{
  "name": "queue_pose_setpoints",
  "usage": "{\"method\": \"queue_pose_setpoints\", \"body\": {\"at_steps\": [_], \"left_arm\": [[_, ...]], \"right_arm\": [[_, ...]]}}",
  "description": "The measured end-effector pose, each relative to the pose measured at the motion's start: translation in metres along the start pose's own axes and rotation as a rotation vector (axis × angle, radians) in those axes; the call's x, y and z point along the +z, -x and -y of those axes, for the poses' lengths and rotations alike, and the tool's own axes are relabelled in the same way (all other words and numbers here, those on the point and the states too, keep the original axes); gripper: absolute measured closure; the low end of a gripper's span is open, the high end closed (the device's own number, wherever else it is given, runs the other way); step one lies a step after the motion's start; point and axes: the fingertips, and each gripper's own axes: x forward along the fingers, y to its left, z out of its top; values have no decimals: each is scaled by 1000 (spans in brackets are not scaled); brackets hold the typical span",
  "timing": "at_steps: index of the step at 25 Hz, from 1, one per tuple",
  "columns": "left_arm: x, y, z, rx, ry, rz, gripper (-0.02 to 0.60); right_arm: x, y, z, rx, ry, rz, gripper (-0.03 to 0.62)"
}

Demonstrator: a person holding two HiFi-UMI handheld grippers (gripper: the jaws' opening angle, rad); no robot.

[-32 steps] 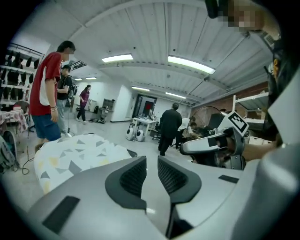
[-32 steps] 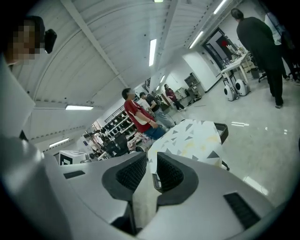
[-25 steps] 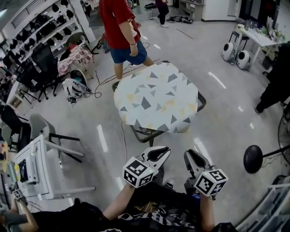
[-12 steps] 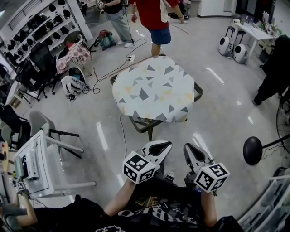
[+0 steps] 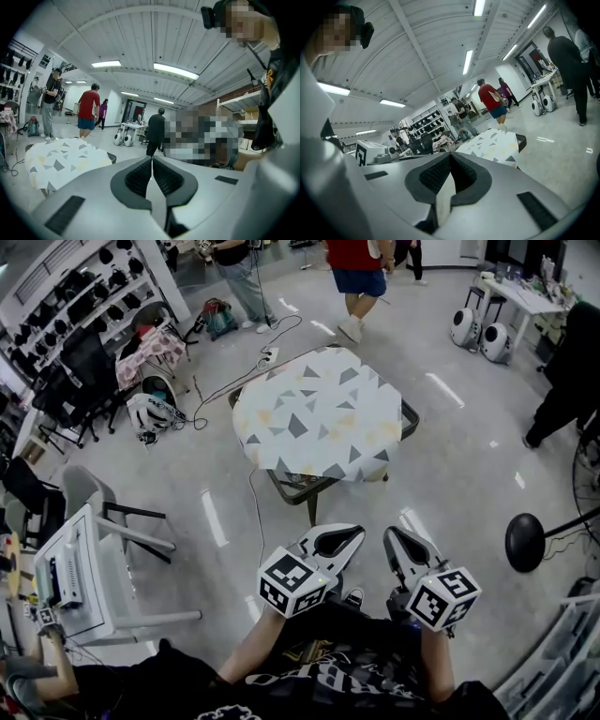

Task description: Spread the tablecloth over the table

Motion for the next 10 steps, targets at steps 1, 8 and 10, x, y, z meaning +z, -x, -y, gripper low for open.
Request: {"method": "queue_pose_setpoints", "body": {"at_steps": [1,8,10], "left_arm": [[-1,0,2,-1,-2,-1,555],[-10,-4,14,-4,-13,-12,555],[-13,-7,19,-5,-20,-18,555]], "right_arm": [[-1,1,0,5,-3,1,579],[-5,9,1,38,-24,12,579],[-9,10,5,40,-4,9,579]]}}
